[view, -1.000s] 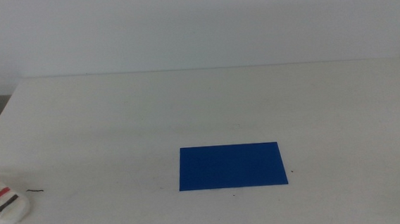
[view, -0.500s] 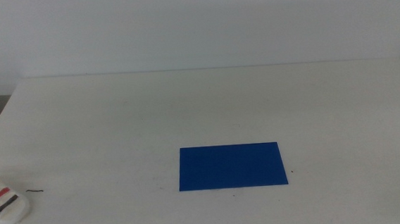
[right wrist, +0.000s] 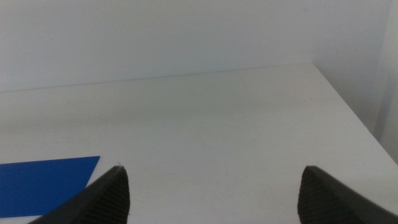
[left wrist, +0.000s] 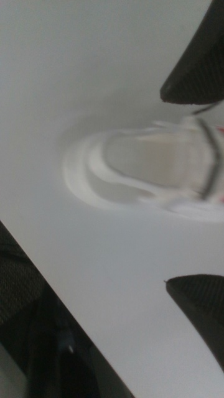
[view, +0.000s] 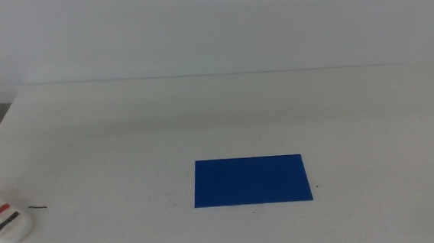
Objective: Use one arm to grab the shoe from the table and place it on the mat.
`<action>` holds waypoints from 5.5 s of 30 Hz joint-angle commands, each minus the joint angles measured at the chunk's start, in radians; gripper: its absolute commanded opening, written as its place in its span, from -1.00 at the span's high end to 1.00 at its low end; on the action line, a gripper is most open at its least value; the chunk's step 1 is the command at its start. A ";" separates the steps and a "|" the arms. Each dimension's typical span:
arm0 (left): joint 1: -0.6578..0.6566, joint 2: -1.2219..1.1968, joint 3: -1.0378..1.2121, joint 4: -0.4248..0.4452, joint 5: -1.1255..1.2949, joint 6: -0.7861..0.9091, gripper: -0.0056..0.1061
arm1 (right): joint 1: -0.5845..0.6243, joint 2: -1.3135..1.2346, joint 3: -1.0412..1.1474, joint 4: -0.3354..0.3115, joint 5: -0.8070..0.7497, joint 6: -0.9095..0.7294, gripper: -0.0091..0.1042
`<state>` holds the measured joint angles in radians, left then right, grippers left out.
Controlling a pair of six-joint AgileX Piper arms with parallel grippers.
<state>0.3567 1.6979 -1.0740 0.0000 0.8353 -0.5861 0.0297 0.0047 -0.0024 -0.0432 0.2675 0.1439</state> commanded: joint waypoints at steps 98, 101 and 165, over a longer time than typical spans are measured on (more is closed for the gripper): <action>-1.040 0.622 -0.913 -0.104 0.386 1.467 0.53 | 0.000 -0.005 0.002 -0.005 -0.006 -0.006 -0.56; -1.040 0.623 -0.913 -0.112 0.386 1.479 0.00 | 0.000 -0.005 0.002 -0.005 -0.006 -0.006 -0.56; -0.356 -1.698 1.074 0.056 -0.691 0.362 -0.78 | 0.000 -0.005 0.002 -0.005 -0.006 -0.006 -0.56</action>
<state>0.0000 0.0042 0.0000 0.0518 0.1565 -0.2135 0.0297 0.0047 -0.0024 -0.0432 0.2675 0.1439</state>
